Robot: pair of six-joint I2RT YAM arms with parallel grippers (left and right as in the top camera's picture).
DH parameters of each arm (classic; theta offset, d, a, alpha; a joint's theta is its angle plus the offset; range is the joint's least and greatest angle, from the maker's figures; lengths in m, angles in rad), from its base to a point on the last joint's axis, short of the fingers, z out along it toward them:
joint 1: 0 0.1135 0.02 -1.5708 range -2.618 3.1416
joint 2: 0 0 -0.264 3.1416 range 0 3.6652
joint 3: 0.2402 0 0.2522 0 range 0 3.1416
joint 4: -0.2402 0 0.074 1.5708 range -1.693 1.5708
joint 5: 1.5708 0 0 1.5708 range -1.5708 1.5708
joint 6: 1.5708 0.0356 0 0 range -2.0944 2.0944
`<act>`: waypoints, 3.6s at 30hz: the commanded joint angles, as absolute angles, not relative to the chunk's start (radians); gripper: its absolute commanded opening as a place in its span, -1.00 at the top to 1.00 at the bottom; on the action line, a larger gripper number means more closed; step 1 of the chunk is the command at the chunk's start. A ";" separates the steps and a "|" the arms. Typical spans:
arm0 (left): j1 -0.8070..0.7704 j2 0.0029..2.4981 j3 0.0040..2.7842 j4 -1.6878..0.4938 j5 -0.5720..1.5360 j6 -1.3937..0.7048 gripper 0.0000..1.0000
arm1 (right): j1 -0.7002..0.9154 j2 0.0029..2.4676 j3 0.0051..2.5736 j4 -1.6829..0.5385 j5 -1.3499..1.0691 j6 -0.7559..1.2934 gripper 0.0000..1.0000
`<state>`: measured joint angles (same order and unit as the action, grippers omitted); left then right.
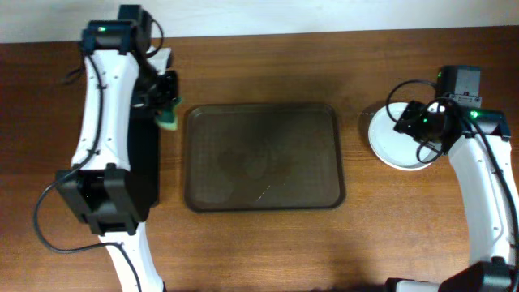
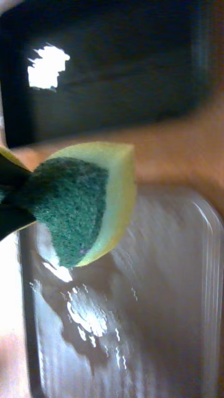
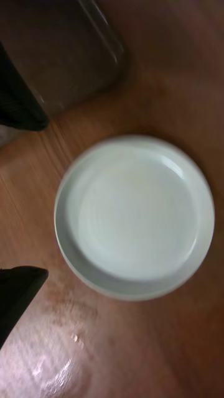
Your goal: Clean dirty plates on tray and stack at the side
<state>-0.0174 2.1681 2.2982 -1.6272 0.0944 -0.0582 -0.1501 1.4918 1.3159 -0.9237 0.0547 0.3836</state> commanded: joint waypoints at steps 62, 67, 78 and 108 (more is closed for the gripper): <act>0.131 1.635 1.911 -1.288 0.023 -0.131 -0.98 | 0.006 0.003 0.006 0.013 -0.022 0.112 -0.97; 0.131 1.635 1.911 -1.288 0.023 -0.131 -0.98 | 0.006 0.004 0.006 -0.076 -0.033 0.112 -0.97; 0.143 1.634 1.911 -1.295 0.022 -0.131 -0.98 | 0.006 0.004 0.006 -0.076 -0.033 0.112 -0.97; 0.066 0.005 0.009 -0.052 -0.136 0.078 -0.99 | 0.006 0.004 0.006 -0.076 -0.033 0.112 -0.97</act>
<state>0.0723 0.0147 0.0174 -0.0109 -0.1356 0.0212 0.0124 0.0101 0.0105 -0.0719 -0.0353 0.1192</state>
